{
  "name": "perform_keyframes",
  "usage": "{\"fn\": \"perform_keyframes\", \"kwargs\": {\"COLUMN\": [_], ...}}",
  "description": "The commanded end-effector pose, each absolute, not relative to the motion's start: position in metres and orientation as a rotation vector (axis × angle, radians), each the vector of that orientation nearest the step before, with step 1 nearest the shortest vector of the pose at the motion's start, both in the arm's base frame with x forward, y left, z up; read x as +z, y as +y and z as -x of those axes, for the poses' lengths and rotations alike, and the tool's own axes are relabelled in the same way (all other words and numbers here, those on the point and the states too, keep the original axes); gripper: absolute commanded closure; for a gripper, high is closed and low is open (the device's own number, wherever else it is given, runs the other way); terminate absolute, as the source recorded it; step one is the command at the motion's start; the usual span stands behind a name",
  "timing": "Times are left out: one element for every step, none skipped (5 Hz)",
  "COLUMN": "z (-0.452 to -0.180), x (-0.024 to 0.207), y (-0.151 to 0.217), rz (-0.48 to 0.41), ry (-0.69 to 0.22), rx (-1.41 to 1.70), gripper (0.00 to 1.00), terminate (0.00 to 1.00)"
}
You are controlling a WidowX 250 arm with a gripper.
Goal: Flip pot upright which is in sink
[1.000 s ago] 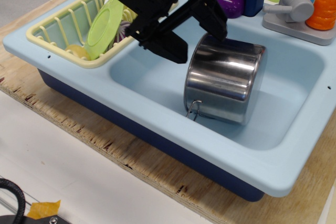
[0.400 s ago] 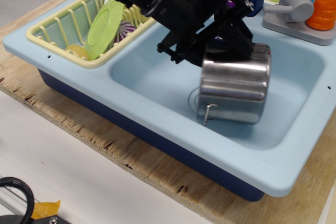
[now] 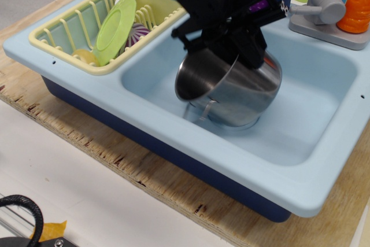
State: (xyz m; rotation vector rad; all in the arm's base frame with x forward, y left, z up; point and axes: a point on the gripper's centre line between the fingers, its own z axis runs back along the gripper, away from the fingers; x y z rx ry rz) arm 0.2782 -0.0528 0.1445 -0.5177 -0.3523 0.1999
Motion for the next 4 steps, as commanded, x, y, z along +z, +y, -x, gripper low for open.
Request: {"fn": "perform_keyframes", "kwargs": {"z": [-0.2975,-0.3014,-0.2977,-0.2977], "x": [0.1602,0.1566,0.1558,0.1558], "y": [-0.0526,-0.0564,-0.0576,-0.0576], "rz": [0.372,0.387,0.368,0.368], "ry": [-0.381,-0.365,-0.265,-0.265], "rx": [0.002,-0.038,-0.001,-0.001], "gripper": [1.0,0.0,0.0,0.0], "terminate": [0.0,0.0,0.0,1.0]}}
